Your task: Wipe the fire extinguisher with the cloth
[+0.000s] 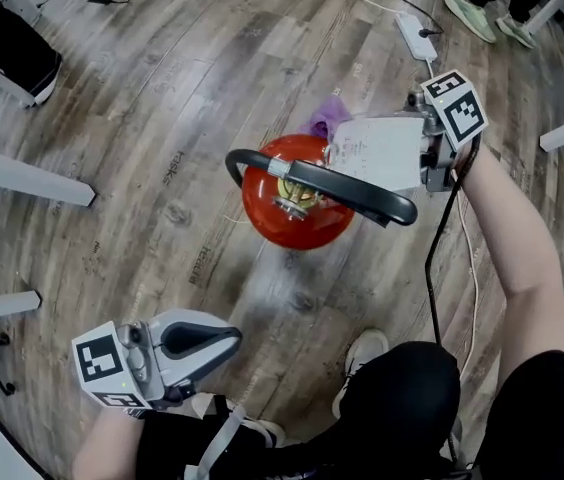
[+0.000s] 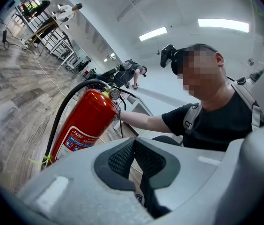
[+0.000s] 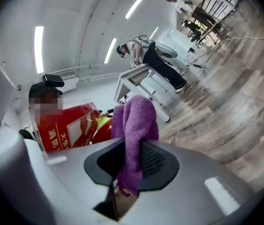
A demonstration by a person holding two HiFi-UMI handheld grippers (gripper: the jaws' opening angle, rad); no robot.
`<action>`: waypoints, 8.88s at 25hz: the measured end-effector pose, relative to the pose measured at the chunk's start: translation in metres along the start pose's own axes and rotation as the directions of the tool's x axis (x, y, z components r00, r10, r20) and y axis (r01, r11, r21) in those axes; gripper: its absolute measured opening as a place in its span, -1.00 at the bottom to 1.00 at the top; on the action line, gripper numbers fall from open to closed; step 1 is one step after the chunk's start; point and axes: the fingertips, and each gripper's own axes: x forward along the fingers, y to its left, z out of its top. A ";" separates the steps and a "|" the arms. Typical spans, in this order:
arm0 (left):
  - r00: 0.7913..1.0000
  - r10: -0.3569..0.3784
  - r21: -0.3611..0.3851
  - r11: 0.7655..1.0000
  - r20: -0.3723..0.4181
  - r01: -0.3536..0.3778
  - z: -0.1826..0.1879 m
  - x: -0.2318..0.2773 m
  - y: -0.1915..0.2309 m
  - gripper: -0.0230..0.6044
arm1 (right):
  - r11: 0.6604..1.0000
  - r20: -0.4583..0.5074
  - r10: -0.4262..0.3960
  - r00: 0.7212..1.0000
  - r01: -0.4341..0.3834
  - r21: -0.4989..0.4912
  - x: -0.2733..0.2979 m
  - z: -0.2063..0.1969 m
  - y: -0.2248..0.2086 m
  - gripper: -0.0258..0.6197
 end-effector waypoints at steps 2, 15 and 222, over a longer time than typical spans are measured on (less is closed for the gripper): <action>1.000 0.010 -0.008 1.000 0.012 -0.010 0.002 -0.002 0.000 -0.92 | 0.999 -0.085 0.036 0.996 -0.039 -0.028 0.005 0.018 0.010 -0.70; 0.994 0.100 -0.104 0.990 0.031 -0.097 0.008 -0.014 0.025 -0.92 | 0.985 -0.339 0.156 0.928 -0.120 0.126 0.052 -0.016 -0.057 -0.71; 0.821 0.383 0.896 0.311 -0.424 0.317 0.139 0.147 -0.007 -0.71 | 0.648 0.405 -0.747 0.527 0.715 0.263 -0.108 -0.090 0.093 -0.91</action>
